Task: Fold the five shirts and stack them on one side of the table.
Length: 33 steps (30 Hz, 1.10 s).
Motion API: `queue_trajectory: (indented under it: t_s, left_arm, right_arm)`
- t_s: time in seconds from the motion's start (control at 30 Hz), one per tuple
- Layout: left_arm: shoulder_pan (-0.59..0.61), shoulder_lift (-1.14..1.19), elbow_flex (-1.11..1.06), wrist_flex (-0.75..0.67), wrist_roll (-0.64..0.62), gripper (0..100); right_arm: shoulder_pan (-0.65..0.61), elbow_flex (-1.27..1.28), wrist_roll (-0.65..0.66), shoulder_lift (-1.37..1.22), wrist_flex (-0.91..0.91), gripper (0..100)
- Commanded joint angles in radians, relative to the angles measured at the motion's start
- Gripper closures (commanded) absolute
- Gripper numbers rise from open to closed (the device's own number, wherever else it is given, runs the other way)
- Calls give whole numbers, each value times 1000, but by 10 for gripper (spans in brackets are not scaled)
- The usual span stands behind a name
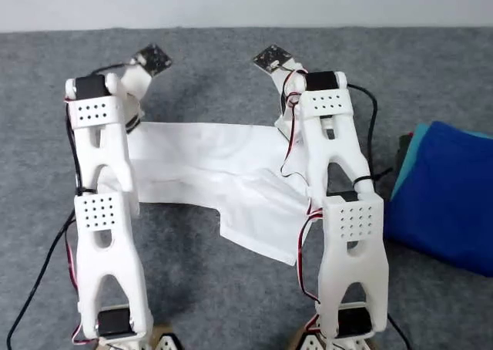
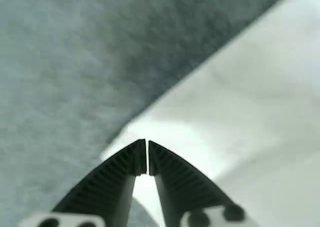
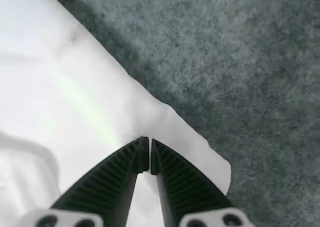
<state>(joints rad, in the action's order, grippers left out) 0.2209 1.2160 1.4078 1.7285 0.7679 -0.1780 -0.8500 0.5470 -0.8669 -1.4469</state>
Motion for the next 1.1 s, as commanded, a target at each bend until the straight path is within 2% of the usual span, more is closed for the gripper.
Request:
queue_trajectory:
  t_s: [0.0,0.33,0.4,0.53,0.67,0.8,0.93,1.07]
  left_arm:
    - [9,-14,-71,25,49,983]
    - [8,-21,-111,-195,69,983]
    - [5,-38,-81,-155,69,983]
    - [-5,-83,42,23,69,983]
    - [-25,-135,45,31,5,983]
    - [-64,-238,-140,31,5,982]
    - [-103,-373,-455,29,8,982]
    - [-117,-471,-707,25,35,983]
  right_arm:
    - [10,-55,-9,15,24,989]
    - [35,-55,-11,-51,160,989]
    - [33,-57,-12,-30,140,989]
    - [12,-57,-14,42,36,989]
    - [-30,-57,-14,88,-113,989]
    - [-73,-57,-15,97,-237,989]
    - [-110,-52,-18,91,-340,989]
    - [-120,-43,-97,97,-348,989]
